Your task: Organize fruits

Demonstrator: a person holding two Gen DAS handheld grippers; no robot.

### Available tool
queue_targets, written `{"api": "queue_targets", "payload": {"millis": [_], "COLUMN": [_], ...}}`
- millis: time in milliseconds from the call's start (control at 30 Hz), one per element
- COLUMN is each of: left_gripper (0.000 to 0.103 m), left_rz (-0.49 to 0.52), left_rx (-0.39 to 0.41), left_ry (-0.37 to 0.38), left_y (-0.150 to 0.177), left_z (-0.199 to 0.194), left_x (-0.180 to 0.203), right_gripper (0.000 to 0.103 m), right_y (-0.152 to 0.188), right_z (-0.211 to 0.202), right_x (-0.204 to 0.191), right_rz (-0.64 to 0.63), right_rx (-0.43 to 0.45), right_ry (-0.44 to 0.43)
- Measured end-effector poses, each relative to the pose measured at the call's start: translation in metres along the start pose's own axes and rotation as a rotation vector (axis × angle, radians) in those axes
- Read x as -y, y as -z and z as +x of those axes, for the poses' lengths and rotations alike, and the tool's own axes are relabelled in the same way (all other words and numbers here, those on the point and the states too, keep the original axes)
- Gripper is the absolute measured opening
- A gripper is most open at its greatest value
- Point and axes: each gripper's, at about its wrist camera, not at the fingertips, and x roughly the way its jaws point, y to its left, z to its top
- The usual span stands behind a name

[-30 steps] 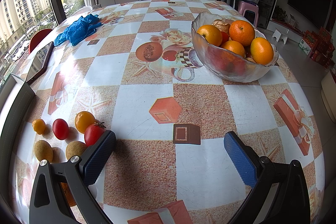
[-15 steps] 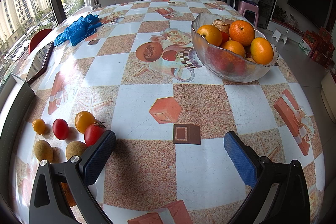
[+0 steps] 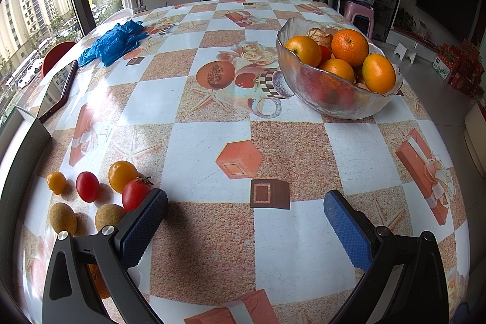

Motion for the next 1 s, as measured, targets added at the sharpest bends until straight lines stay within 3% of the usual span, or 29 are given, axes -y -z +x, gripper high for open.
{"api": "queue_targets", "payload": {"millis": [100,233,567,867,900,1000], "left_gripper": [0.103,0.103,0.103,0.103,0.103,0.103], "left_rz": [0.0,0.0,0.0,0.005,0.021,0.052], "left_rx": [0.0,0.0,0.0,-0.002,-0.013,-0.146], "left_ry": [0.0,0.0,0.0,0.001,0.01,0.05], "left_y": [0.0,0.0,0.0,0.0,-0.001,-0.008], "left_z": [0.001,0.001,0.0,0.0,0.0,-0.003], "left_x": [0.002,0.002,0.0,0.0,0.0,-0.009], "right_gripper": [0.103,0.103,0.103,0.103,0.103,0.103], "right_y": [-0.007,-0.022,-0.026,0.007,0.006,0.003], "right_z": [0.004,0.017,0.017,-0.004,-0.004,-0.003], "right_x": [-0.007,-0.008,-0.01,-0.004,-0.004,-0.002], "right_rz": [-0.051,-0.039,-0.027,-0.105,-0.112,-0.137], "right_rx": [0.002,-0.08,-0.163,-0.052,-0.064,-0.09], "right_ry": [-0.029,-0.078,-0.065,-0.128,-0.137,-0.158]}}
